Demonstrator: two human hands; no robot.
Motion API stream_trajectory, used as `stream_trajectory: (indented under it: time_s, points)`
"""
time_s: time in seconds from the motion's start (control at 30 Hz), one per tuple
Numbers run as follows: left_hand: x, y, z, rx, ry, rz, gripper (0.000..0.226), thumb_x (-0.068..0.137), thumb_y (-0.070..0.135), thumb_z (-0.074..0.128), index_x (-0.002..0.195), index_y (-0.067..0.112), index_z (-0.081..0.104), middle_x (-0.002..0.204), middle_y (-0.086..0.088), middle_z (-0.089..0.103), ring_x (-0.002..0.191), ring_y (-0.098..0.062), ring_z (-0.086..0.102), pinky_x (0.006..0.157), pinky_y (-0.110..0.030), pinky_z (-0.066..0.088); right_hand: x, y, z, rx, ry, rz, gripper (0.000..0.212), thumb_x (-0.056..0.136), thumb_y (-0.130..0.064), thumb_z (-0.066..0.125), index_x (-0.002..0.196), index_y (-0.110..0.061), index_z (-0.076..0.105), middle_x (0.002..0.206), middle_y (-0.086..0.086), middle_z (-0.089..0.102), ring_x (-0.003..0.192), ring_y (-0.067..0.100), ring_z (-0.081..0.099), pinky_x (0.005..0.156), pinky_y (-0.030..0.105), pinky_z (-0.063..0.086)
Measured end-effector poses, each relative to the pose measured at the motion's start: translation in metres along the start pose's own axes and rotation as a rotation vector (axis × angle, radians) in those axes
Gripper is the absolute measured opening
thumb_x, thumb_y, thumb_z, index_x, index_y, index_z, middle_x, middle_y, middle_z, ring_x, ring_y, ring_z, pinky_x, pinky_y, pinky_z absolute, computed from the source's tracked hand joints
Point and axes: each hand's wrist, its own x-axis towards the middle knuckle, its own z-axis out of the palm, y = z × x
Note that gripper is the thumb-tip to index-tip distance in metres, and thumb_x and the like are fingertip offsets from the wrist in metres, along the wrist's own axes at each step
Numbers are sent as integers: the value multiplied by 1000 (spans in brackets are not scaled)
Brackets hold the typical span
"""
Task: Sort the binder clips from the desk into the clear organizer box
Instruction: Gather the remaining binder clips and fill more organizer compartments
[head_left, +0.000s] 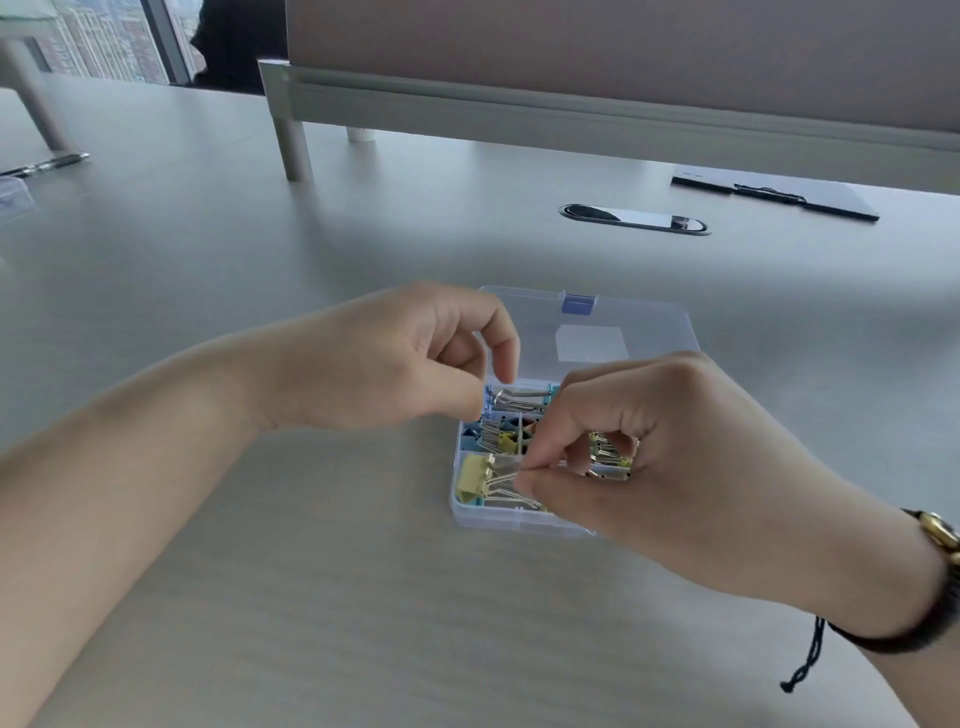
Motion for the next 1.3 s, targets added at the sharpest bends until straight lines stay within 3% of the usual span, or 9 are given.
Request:
stream_trajectory:
  time_s: [0.13, 0.37, 0.53, 0.77, 0.9, 1.0, 1.07, 1.17, 1.3]
  points:
    - [-1, 0, -2, 60, -87, -19, 17, 76, 12, 59, 86, 25, 62, 66, -21, 48, 50, -16, 33, 43, -20, 31, 1, 0, 2, 36, 18, -14, 12, 76, -23, 82, 68, -27, 74, 67, -11, 66, 69, 8, 64, 57, 10, 41]
    - [-3, 0, -4, 91, -154, -46, 13, 78, 18, 64, 89, 24, 64, 59, -4, 49, 48, -10, 38, 47, -18, 34, 2, 4, 3, 76, -42, -1, 10, 78, -23, 81, 70, -25, 75, 77, -10, 68, 75, 9, 66, 66, 26, 49]
    - [-3, -2, -3, 150, -186, -68, 16, 83, 16, 73, 89, 28, 63, 58, 0, 51, 53, -17, 40, 53, -29, 36, 2, 4, 3, 22, -81, -27, 7, 81, -24, 79, 76, -28, 77, 79, -12, 65, 77, 7, 64, 66, 23, 47]
    - [-2, -2, -1, 158, -180, -51, 11, 85, 21, 74, 86, 25, 64, 56, -3, 49, 52, -18, 39, 52, -30, 34, 0, 4, -4, 4, -137, -30, 9, 86, -25, 73, 86, -33, 78, 86, -15, 66, 81, 4, 63, 67, 18, 46]
    - [0, -1, -1, 39, -19, 34, 10, 79, 19, 66, 84, 24, 59, 61, -15, 46, 50, -16, 34, 47, -27, 31, 1, 4, -8, 58, 38, 34, 17, 85, -18, 73, 85, -34, 77, 79, -18, 66, 77, -1, 61, 65, 10, 43]
    - [4, 2, 4, -379, 125, 97, 28, 63, -7, 44, 79, 14, 50, 68, -10, 51, 57, -16, 38, 49, -27, 28, 3, 1, -5, 113, 180, 71, 13, 82, -22, 74, 87, -35, 73, 77, -20, 66, 68, -2, 57, 60, 7, 41]
    - [7, 3, 10, -539, 156, 171, 37, 51, -12, 35, 76, 14, 43, 74, -6, 56, 68, -17, 45, 54, -27, 33, 4, -2, -1, 159, 229, 76, 12, 80, -28, 76, 86, -35, 70, 75, -17, 67, 63, 2, 56, 57, 10, 42]
    - [11, 3, 20, -506, 160, 235, 38, 54, -16, 30, 80, 11, 37, 80, -8, 56, 74, -17, 51, 60, -27, 39, 5, -7, 5, 206, 279, 81, 20, 76, -28, 81, 87, -32, 66, 72, -11, 68, 57, 7, 55, 54, 13, 42]
    - [11, 0, 22, -293, 146, 271, 38, 83, -19, 39, 101, 13, 46, 87, -5, 63, 81, -20, 62, 73, -29, 51, 6, -7, 7, 168, 331, 89, 30, 75, -23, 82, 94, -33, 61, 71, -10, 65, 57, 11, 55, 52, 15, 42]
